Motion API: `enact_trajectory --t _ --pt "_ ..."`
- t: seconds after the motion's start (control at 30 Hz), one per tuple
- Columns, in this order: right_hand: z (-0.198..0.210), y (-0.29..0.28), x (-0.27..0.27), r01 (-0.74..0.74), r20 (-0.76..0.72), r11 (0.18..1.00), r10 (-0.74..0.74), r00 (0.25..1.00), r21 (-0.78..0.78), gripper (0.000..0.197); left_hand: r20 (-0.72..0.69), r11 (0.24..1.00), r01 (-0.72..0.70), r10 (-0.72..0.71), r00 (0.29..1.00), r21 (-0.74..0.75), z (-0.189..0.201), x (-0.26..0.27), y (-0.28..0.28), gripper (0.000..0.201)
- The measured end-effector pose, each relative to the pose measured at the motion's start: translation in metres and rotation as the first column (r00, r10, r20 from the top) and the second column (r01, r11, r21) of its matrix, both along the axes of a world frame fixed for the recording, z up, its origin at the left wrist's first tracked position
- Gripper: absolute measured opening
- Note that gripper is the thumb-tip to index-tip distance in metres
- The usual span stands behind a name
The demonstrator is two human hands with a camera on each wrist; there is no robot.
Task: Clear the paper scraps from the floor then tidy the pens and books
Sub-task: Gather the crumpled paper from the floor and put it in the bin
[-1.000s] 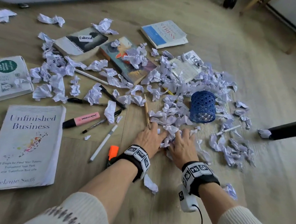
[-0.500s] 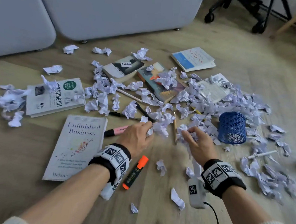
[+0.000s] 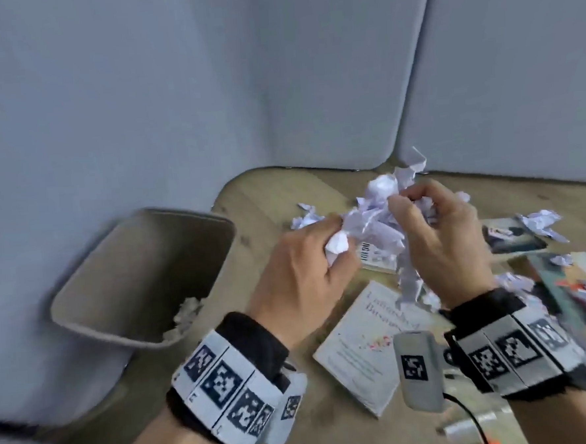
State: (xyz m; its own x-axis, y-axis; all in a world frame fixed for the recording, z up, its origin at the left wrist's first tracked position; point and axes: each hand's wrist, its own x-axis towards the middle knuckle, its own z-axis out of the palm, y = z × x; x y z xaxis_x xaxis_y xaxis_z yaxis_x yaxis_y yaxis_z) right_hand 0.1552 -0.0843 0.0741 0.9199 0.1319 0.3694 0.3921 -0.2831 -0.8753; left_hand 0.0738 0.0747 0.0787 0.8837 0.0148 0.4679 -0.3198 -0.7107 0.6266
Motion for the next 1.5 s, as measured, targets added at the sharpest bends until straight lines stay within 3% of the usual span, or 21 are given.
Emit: enact_trajectory --t 0.07,0.13,0.23,0.33,0.43,0.5,0.57,0.63,0.67,0.7,0.8,0.93,1.03,1.17,1.3,1.5 --pt "0.026 0.048 -0.003 -0.143 0.049 0.989 0.141 0.989 0.036 0.023 0.018 0.990 -0.139 0.138 0.990 0.038 0.022 -0.019 0.038 0.031" --pt "0.045 0.092 -0.005 -0.259 0.075 0.966 0.257 0.964 0.019 0.023 0.004 0.959 -0.273 0.274 0.962 0.075 0.039 -0.037 0.078 0.021" --pt "0.058 0.154 -0.012 -0.410 0.087 0.908 0.417 0.905 -0.085 0.023 -0.082 0.865 -0.456 0.480 0.873 0.212 0.044 -0.062 0.135 0.012" --pt "0.051 0.210 -0.019 -0.511 0.067 0.820 0.542 0.837 -0.259 0.026 -0.227 0.795 -0.535 0.599 0.768 0.287 0.030 -0.074 0.172 0.020" --pt "0.031 0.250 -0.022 -0.613 -0.119 0.734 0.608 0.785 -0.294 0.028 -0.394 0.735 -0.538 0.676 0.623 0.411 0.011 -0.073 0.192 0.020" --pt "0.017 0.266 -0.023 -0.670 -0.258 0.633 0.624 0.738 -0.388 0.029 -0.512 0.723 -0.459 0.690 0.511 0.516 -0.001 -0.072 0.198 0.033" --pt "0.004 0.272 -0.023 -0.732 -0.376 0.451 0.649 0.662 -0.510 0.037 -0.632 0.749 -0.416 0.661 0.406 0.516 -0.009 -0.070 0.200 0.060" --pt "-0.003 0.271 -0.023 -0.718 -0.407 0.298 0.660 0.631 -0.629 0.043 -0.674 0.764 -0.404 0.640 0.369 0.503 -0.009 -0.067 0.201 0.066" --pt "-0.005 0.270 -0.021 -0.691 -0.369 0.288 0.678 0.636 -0.663 0.045 -0.672 0.764 -0.393 0.641 0.372 0.512 -0.005 -0.066 0.200 0.063" --pt "-0.003 0.266 -0.020 -0.665 -0.306 0.330 0.694 0.652 -0.670 0.047 -0.657 0.759 -0.385 0.649 0.383 0.526 0.000 -0.064 0.198 0.058" --pt "0.014 0.250 -0.011 -0.615 -0.157 0.508 0.680 0.716 -0.602 0.047 -0.572 0.702 -0.424 0.713 0.406 0.572 0.022 -0.057 0.191 0.030" --pt "0.028 0.228 0.001 -0.690 -0.217 0.536 0.690 0.690 -0.487 0.033 -0.437 0.625 -0.457 0.776 0.455 0.633 0.056 -0.038 0.173 0.008" --pt "0.031 0.212 0.013 -0.597 -0.117 0.664 0.619 0.776 -0.449 0.026 -0.373 0.634 -0.444 0.753 0.542 0.633 0.067 -0.013 0.162 0.001" --pt "0.036 0.171 0.036 -0.407 -0.060 0.804 0.425 0.903 -0.434 0.027 -0.372 0.655 -0.291 0.678 0.634 0.697 0.059 0.022 0.148 0.016" --pt "0.027 0.108 0.060 -0.269 -0.092 0.768 0.266 0.960 -0.581 0.026 -0.392 0.690 -0.144 0.555 0.734 0.709 0.054 0.069 0.138 0.013" --pt "-0.014 0.032 0.075 -0.215 -0.217 0.536 0.059 0.974 -0.816 0.019 -0.507 0.801 -0.025 0.402 0.763 0.598 0.039 0.135 0.088 0.011"
